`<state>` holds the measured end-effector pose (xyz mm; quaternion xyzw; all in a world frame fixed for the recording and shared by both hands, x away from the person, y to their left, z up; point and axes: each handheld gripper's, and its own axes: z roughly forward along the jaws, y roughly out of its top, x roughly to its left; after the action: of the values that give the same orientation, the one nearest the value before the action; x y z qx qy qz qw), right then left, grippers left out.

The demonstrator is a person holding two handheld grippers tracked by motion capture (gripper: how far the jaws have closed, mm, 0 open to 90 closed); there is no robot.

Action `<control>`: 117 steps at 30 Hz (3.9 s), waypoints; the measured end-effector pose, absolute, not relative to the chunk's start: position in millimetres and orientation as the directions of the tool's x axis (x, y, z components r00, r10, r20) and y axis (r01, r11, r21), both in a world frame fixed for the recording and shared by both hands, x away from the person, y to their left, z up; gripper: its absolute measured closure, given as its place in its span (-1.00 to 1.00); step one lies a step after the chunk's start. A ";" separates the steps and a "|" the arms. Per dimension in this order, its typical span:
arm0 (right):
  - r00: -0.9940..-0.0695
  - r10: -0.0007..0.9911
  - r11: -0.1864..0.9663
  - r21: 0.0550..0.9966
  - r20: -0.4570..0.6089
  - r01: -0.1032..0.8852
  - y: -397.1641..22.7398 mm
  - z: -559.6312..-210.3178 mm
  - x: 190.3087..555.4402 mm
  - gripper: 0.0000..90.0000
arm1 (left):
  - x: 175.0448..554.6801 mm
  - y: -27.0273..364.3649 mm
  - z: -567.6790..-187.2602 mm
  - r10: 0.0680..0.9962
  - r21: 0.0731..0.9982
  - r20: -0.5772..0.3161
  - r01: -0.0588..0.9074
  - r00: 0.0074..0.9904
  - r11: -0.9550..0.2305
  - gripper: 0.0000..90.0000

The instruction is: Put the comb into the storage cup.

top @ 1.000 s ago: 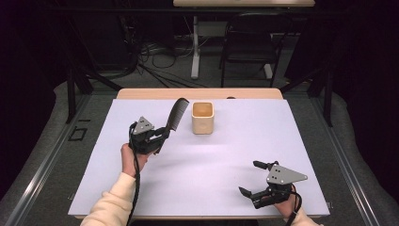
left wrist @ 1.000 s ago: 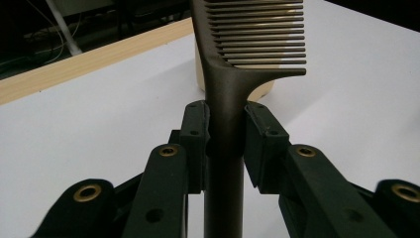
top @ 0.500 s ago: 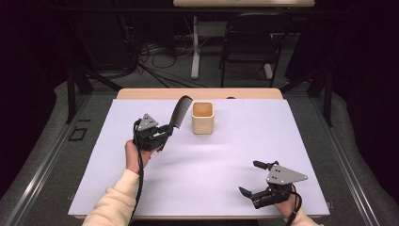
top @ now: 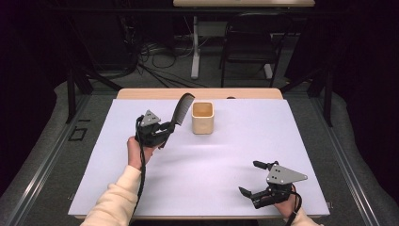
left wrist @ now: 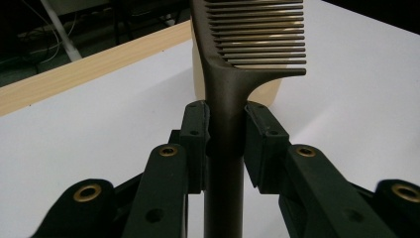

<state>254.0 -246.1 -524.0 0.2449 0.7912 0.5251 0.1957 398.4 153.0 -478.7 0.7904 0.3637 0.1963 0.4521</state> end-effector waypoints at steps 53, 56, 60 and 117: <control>-0.809 0.585 0.332 0.926 -0.052 0.181 -245.6 -524.2 254.7 -0.98 | 427.7 118.7 -452.7 0.717 0.871 0.011 0.345 0.697 -0.349 0.60; -0.809 0.585 0.331 0.926 -0.051 0.181 -245.6 -524.1 254.7 -0.98 | 429.0 115.6 -449.4 0.715 0.874 0.014 0.339 0.699 -0.348 0.60; -0.809 0.585 0.331 0.926 -0.051 0.181 -245.6 -524.1 254.7 -0.98 | 430.7 113.3 -445.9 0.714 0.876 0.017 0.333 0.700 -0.348 0.60; -0.813 0.580 0.327 0.928 -0.049 0.177 -246.2 -524.1 254.2 -0.98 | 470.0 72.0 -423.1 0.723 0.950 -0.025 0.243 0.690 -0.198 0.60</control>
<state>254.2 -246.2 -524.1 0.2392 0.7919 0.5286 0.1906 470.0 72.0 -423.1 0.7416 0.3256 0.2214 0.5431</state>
